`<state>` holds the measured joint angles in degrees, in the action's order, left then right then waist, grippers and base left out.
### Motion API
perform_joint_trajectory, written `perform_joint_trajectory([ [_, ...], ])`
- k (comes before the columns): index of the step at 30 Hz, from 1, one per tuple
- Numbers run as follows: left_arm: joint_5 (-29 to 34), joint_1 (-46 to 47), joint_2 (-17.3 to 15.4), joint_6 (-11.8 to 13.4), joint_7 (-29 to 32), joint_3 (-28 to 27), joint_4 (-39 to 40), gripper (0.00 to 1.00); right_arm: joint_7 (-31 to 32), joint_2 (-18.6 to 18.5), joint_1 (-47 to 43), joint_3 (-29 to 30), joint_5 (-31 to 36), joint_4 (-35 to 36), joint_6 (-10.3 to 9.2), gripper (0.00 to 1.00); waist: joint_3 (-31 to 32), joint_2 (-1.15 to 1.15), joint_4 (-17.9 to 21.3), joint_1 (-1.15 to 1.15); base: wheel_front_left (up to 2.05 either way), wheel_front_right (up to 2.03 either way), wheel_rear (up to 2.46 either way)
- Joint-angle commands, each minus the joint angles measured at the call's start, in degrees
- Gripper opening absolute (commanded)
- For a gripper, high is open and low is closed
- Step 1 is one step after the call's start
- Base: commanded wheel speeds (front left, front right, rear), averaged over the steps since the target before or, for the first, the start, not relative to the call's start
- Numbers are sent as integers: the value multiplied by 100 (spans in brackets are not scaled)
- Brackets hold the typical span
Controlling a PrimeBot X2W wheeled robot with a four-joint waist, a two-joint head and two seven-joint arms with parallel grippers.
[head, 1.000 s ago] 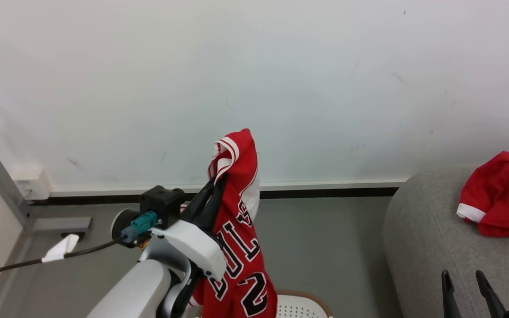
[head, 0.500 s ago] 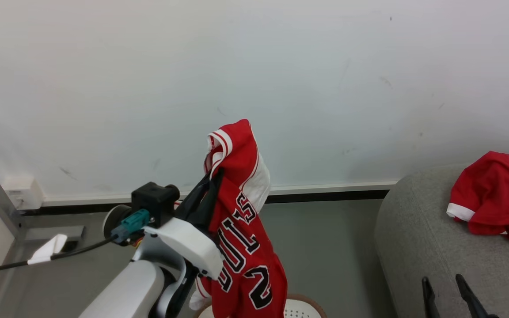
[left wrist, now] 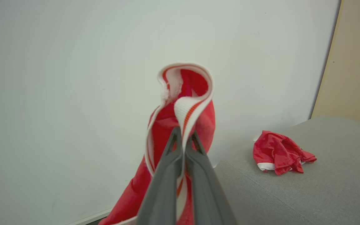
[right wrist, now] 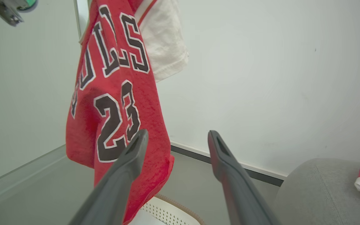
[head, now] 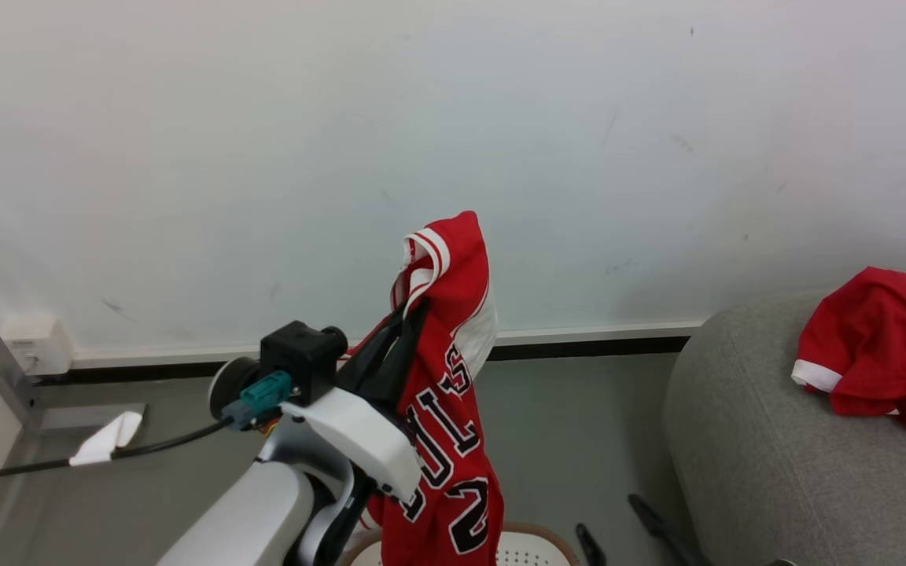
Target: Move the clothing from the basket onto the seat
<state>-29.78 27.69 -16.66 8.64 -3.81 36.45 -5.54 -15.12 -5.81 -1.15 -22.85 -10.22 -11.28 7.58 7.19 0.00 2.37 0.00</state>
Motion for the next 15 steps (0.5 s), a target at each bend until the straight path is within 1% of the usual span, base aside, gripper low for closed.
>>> perform_joint_trajectory([
  [1, 36, 57, 8, 22, 18, 11, 10, 0, 16, -38, 171, -257, -58, -58, -17, 100, -2, 0, 18, 0, 0, 0, 0],
  [2, 43, 68, 13, 17, 20, 25, 8, 0, 32, -41, 260, -408, -97, -104, -17, 100, -11, 0, 25, 0, 0, 0, 0],
  [3, 43, 68, 13, 17, 20, 25, 8, 0, 32, -41, 260, -408, -97, -104, -17, 100, -11, 0, 25, 0, 0, 0, 0],
  [8, 69, 141, 78, -24, 53, 118, -17, 0, 117, -16, 865, -1115, -184, -502, -17, 100, -67, 0, 35, 0, 0, 0, 0],
  [14, 83, 274, 250, -77, 49, 255, -80, 0, 83, 171, 1628, -1609, -264, -1292, -17, 100, -133, 0, -41, 0, 0, 0, 0],
  [15, 86, 309, 319, -102, 62, 333, -98, 0, 57, 215, 1877, -1672, -210, -1602, -17, 100, -147, 0, -95, 0, 0, 0, 0],
])
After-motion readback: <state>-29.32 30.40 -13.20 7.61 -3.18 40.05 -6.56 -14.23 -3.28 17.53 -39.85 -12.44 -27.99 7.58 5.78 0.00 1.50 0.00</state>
